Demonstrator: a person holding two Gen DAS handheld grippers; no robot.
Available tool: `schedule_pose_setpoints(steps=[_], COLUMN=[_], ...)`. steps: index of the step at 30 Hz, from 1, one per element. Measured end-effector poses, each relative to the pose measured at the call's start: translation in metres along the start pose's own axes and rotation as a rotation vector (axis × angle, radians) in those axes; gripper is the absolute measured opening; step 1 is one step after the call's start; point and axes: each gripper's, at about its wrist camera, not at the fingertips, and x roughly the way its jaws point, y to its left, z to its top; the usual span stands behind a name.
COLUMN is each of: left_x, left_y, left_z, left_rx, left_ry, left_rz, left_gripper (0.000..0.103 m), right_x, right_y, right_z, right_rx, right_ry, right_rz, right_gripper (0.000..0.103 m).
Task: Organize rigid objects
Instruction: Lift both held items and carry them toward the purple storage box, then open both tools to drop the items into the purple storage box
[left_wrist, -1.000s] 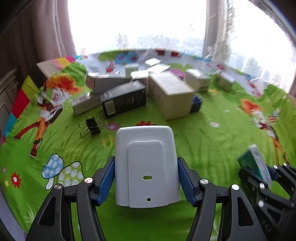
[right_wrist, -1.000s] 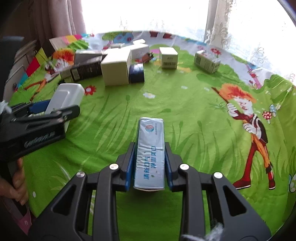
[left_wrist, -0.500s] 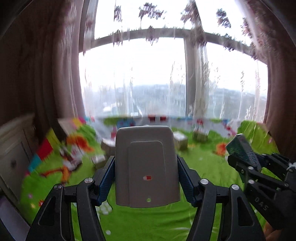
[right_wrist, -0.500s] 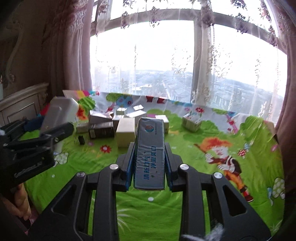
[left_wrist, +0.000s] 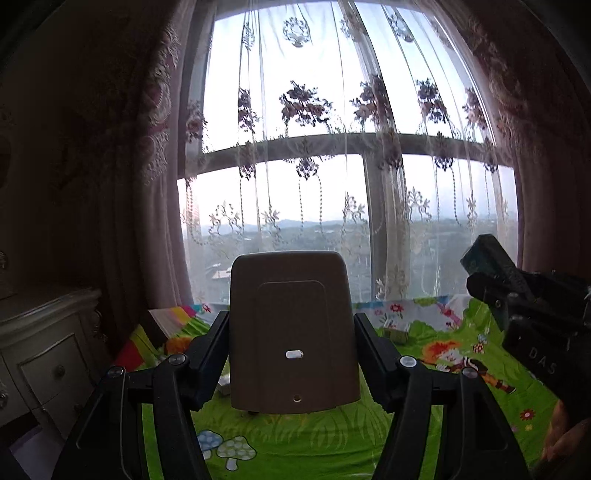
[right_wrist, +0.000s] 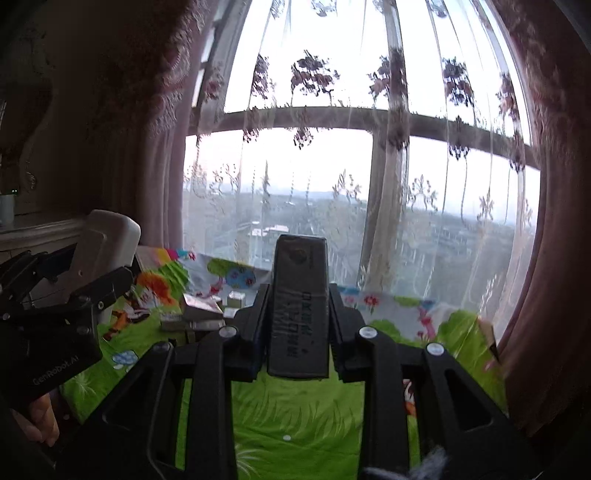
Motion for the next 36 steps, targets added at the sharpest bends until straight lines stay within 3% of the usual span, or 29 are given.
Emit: schedule_pose_setpoints(steps=[10,15,21,36], left_x=[-0.048,-0.056,-0.057,-0.093], left_y=[0.035,0.053,0.086,0.204], left_z=[0.001,-0.014,-0.033,-0.071], left_rx=[-0.032,-0.052,-0.086,-0.202], left_ry=[-0.025,0.014,0.108,0.335], left_rz=[0.010,0.025,0.083,0.458], left_gripper=[0.065,0.065,0.065,0.064], right_x=[-0.037,-0.038,-0.026,0.007], right_y=[0.038,0.068,0.112,0.261], right_z=[0.023,0.017,0.008,-0.007], right_rx=[-0.070,-0.116,-0.144,-0.233], right_ry=[-0.068,-0.042,0.047,0.295], right_rz=[0.070,0.138,0.292,0.809], right_gripper=[0.033,0.033,0.033,0.033])
